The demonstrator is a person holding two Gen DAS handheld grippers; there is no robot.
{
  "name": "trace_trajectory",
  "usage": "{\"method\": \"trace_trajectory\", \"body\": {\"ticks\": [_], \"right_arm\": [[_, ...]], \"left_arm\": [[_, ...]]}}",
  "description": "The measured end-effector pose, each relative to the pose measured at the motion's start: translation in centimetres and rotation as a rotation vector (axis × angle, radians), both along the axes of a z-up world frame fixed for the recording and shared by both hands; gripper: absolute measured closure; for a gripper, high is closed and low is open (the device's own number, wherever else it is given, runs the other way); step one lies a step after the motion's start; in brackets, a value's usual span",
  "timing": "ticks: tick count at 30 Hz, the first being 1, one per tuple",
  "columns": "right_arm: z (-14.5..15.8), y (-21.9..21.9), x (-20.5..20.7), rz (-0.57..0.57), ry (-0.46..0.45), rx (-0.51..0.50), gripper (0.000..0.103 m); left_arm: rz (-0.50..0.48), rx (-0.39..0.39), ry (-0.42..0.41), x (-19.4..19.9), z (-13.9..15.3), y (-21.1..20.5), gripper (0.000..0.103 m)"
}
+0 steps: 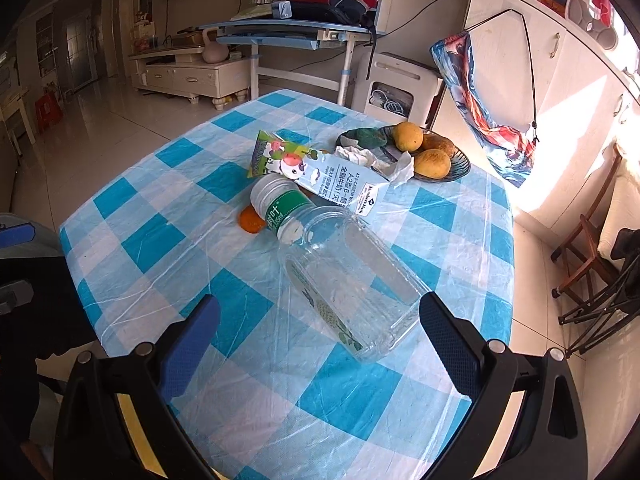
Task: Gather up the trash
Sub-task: 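Move both tools over the table toward the water bottle and juice carton, then grasp the clear water bottle with the right tool while the left tool grasps the juice carton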
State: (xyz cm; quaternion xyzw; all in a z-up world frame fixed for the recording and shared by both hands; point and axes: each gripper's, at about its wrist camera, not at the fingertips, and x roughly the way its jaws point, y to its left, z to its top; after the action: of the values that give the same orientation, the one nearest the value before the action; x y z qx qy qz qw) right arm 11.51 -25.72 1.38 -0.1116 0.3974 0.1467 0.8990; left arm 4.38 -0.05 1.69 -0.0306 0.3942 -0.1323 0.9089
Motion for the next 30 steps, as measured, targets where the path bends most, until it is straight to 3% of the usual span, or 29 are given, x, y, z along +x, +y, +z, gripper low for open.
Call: {"method": "trace_trajectory", "body": {"ticks": [8, 11, 16, 23, 30], "right_arm": [[-0.8, -1.2, 3.3, 0.038, 0.046, 0.051, 0.007], [-1.1, -2.1, 4.2, 0.026, 0.073, 0.101, 0.008], [-1.5, -2.0, 4.8, 0.035, 0.077, 0.096, 0.008], [-2.0, -0.8, 4.9, 0.087, 0.082, 0.046, 0.008], [-2.1, -0.9, 5.2, 0.100, 0.086, 0.057, 0.008]], "left_arm": [[-0.050, -0.203, 0.082, 5.8, 0.9, -1.1, 0.007], [-0.040, -0.303, 0.131, 8.6, 0.6, -1.5, 0.007], [-0.016, -0.428, 0.195, 13.7, -0.1, -2.7, 0.007], [0.006, -0.575, 0.323, 20.4, -2.0, -5.3, 0.007], [0.028, -0.650, 0.426, 24.4, -4.4, -7.4, 0.007]]}}
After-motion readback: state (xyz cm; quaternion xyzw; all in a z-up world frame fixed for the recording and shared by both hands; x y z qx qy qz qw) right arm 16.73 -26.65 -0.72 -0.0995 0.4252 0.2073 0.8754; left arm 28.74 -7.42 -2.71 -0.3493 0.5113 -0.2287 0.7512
